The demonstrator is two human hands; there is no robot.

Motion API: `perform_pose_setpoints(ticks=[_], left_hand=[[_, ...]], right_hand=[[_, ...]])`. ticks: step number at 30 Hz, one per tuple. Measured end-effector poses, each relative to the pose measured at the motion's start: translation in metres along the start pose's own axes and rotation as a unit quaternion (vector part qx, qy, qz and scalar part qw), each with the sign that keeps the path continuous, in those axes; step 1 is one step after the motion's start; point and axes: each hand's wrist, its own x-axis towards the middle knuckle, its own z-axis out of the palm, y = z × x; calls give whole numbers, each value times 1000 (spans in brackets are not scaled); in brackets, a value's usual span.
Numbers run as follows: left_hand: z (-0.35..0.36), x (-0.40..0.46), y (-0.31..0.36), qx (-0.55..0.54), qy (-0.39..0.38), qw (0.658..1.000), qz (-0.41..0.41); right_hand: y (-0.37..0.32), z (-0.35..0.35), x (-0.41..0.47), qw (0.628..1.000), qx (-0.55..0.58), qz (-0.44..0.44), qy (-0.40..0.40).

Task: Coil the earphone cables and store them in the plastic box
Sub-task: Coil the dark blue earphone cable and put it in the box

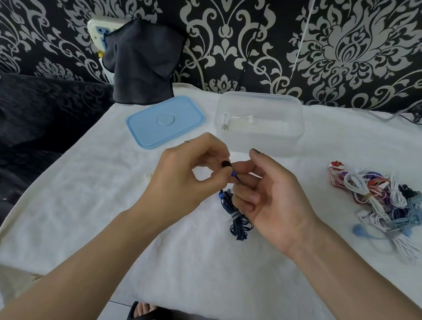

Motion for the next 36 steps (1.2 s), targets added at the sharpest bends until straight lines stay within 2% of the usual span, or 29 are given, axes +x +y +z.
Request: perform_pose_setpoints(ticks=[3, 9, 14, 21, 30, 36], left_hand=[[-1, 0, 3, 0, 0, 1000, 10], [2, 0, -4, 82, 7, 991, 108], [2, 0, -5, 116, 36, 983, 140], [6, 1, -1, 132, 61, 982, 124], [5, 5, -3, 173, 22, 976, 128], [2, 4, -7, 153, 6, 981, 123]], right_hand=[[-1, 1, 0, 1000, -1, 0, 3], [-4, 0, 2, 1000, 3, 3, 10], [-5, 0, 1, 1000, -1, 2, 7], [-6, -2, 0, 999, -46, -19, 11], [-8, -1, 1, 995, -93, -31, 19], [-12, -4, 1, 994, -108, -27, 8]])
